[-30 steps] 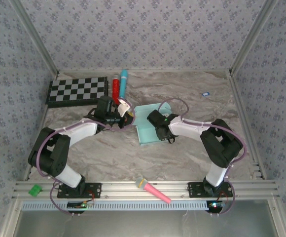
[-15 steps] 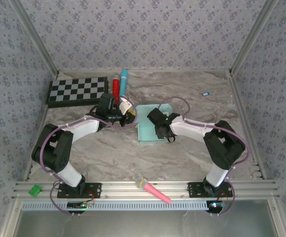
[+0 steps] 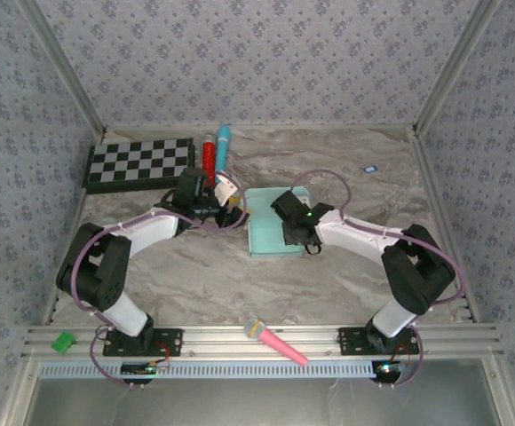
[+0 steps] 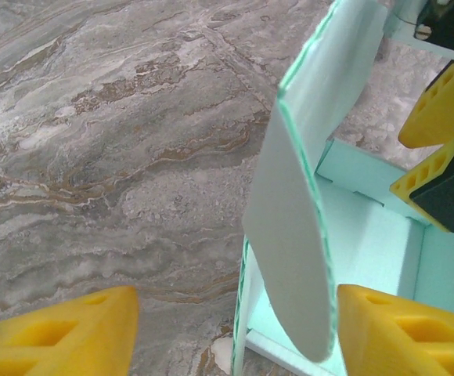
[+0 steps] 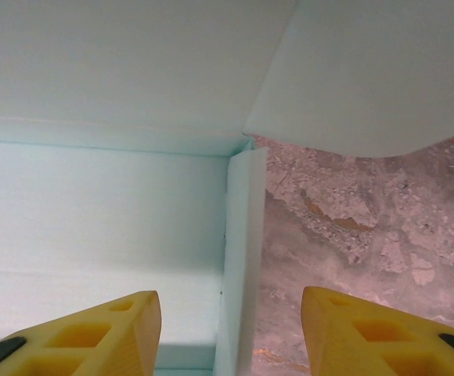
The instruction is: Fold the paper box
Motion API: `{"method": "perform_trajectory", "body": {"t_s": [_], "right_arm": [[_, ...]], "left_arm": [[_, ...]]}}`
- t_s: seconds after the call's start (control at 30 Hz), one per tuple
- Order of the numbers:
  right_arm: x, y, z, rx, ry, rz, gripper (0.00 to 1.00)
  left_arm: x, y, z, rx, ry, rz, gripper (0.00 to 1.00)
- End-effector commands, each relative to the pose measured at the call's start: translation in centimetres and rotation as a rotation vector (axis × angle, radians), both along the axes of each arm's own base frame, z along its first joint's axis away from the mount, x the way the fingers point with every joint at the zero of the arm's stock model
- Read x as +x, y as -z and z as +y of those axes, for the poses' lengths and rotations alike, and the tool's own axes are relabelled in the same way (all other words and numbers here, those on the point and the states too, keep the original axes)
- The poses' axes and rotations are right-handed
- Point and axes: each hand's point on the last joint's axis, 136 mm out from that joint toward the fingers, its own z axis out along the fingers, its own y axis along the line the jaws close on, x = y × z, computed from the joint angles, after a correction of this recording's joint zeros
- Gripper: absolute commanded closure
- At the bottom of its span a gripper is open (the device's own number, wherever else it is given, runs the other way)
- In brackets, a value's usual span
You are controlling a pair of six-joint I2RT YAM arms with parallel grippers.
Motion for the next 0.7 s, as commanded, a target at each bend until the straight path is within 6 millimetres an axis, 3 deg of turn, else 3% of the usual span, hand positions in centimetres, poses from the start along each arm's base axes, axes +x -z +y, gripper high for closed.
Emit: {"method": "perform_trajectory", "body": {"t_s": [0.0, 0.17, 0.33, 0.67], "right_arm": [[0.4, -1.3, -0.8, -0.004, 0.010, -0.062, 0.47], [0.5, -2.6, -1.3, 0.031, 0.015, -0.135, 0.47], [0.3, -4.1, -3.3, 0.005, 0.052, -0.219, 0.47], [0.4, -6.2, -7.8, -0.042, 0.157, -0.303, 0.48]], "left_arm": [[-0.5, -2.0, 0.3, -0.020, 0.008, -0.038, 0.30], [-1.1, -2.7, 0.9, -0.011, -0.006, -0.044, 0.27], [-1.7, -4.4, 2.2, -0.007, -0.061, -0.073, 0.26], [-0.4, -8.4, 9.3, 0.050, -0.433, -0.079, 0.24]]}}
